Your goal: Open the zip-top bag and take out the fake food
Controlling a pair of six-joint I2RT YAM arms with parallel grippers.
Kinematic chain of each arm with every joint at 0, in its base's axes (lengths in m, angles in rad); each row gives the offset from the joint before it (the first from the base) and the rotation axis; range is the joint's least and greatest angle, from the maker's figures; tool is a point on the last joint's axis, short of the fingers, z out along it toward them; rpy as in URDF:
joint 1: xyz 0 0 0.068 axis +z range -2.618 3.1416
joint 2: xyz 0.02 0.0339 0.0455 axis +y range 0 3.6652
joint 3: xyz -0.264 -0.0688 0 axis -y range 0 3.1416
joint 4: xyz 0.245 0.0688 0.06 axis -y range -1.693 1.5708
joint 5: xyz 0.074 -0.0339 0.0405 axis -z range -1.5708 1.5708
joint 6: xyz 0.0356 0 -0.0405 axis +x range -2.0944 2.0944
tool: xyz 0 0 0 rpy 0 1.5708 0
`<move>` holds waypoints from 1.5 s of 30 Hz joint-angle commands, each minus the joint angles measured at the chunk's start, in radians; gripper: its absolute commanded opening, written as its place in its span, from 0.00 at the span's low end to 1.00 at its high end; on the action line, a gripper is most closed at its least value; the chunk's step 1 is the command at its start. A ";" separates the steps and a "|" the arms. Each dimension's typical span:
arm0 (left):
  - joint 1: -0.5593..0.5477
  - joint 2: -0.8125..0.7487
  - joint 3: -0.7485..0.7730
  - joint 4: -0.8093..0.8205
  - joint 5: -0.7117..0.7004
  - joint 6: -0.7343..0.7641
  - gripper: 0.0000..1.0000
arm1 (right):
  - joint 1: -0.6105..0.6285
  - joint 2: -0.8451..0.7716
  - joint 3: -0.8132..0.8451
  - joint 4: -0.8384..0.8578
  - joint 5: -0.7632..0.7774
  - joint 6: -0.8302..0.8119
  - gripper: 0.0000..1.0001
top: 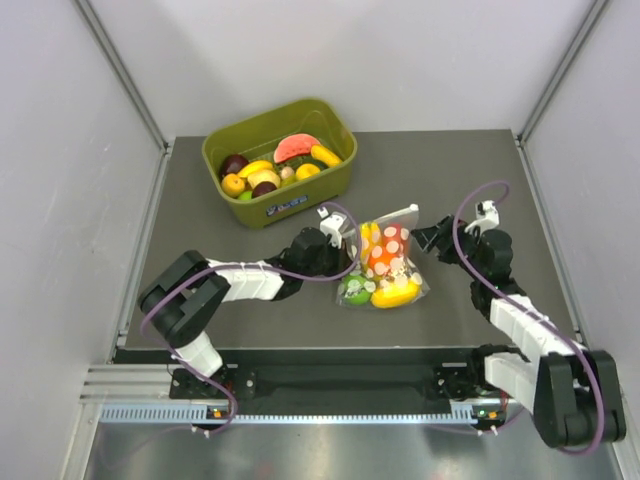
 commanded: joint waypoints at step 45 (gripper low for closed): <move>-0.031 -0.484 0.321 -0.376 0.048 0.423 0.90 | 0.012 0.102 0.183 0.327 -0.698 -0.159 0.00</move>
